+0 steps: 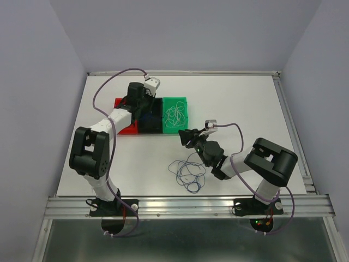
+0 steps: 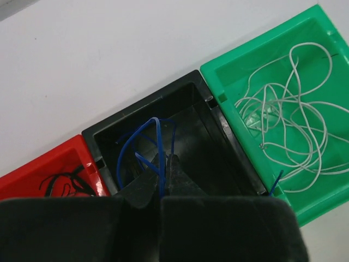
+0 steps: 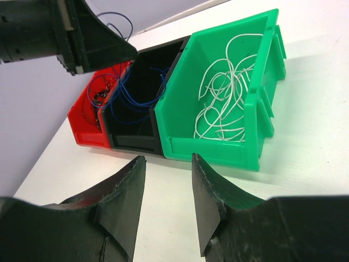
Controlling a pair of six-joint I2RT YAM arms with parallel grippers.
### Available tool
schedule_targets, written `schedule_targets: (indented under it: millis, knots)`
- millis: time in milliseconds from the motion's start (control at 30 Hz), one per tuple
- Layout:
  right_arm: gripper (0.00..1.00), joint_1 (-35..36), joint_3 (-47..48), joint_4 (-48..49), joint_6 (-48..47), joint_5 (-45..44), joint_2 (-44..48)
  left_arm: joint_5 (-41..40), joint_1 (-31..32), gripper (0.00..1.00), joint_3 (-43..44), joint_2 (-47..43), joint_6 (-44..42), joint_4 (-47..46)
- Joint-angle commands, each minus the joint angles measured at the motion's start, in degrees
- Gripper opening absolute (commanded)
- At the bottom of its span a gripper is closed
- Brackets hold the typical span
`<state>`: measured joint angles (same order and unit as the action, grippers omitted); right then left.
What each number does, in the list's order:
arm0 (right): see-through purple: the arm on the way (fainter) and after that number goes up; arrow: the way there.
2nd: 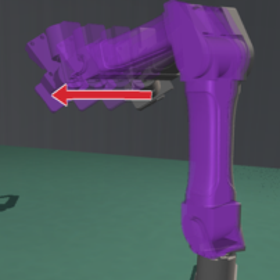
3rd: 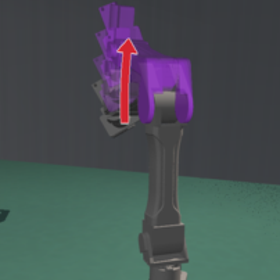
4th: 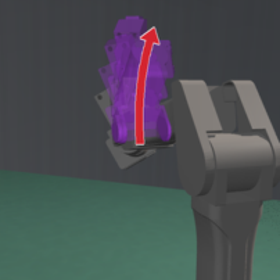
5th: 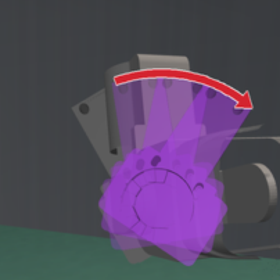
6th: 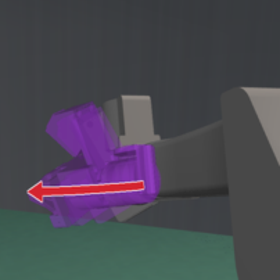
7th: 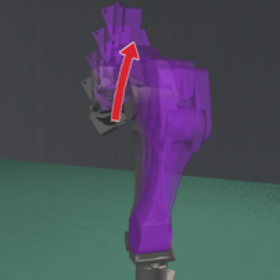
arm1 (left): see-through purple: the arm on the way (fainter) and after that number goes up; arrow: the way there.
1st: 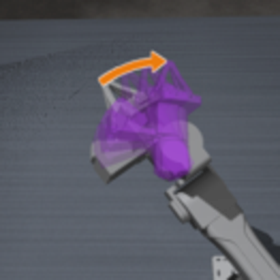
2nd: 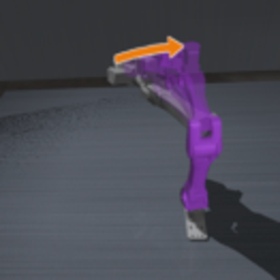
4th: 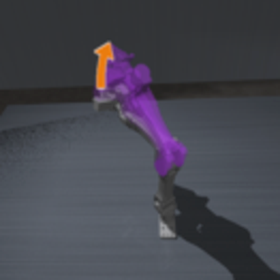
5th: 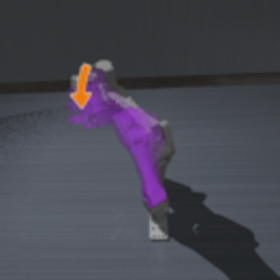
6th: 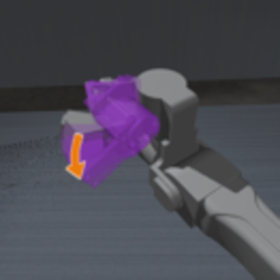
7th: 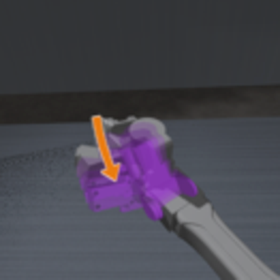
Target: Untangle the cables
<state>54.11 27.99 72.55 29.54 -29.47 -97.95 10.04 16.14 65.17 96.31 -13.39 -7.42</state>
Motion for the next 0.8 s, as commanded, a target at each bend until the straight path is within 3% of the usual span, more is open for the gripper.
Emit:
schedule_targets:
  millis: [0,300,467,500,600,767]
  knots:
    - [0.45,0.6,-1.4,5.7,-0.6,-2.6,1.7,-8.9,2.9,0.00,3.2,3.7,-2.8,2.9]
    - [0.45,0.5,-1.5,6.5,-0.3,-2.3,1.1,-9.1,3.0,0.00,11.2,15.7,-2.0,10.8]
    - [0.45,0.6,-1.8,6.9,-0.2,-2.4,1.1,-9.4,3.0,0.00,12.9,17.2,-1.6,12.0]
    - [0.45,0.6,-1.9,7.0,-0.2,-2.6,1.2,-9.7,3.0,0.12,12.2,16.7,-1.6,11.7]
    - [0.45,0.5,-2.1,7.1,-0.3,-2.7,1.4,-9.6,3.0,0.35,9.4,11.1,-1.6,9.0]
    - [0.47,0.6,-2.4,7.1,-0.6,-3.1,1.8,-9.6,3.2,0.47,6.5,4.6,-1.9,8.2]
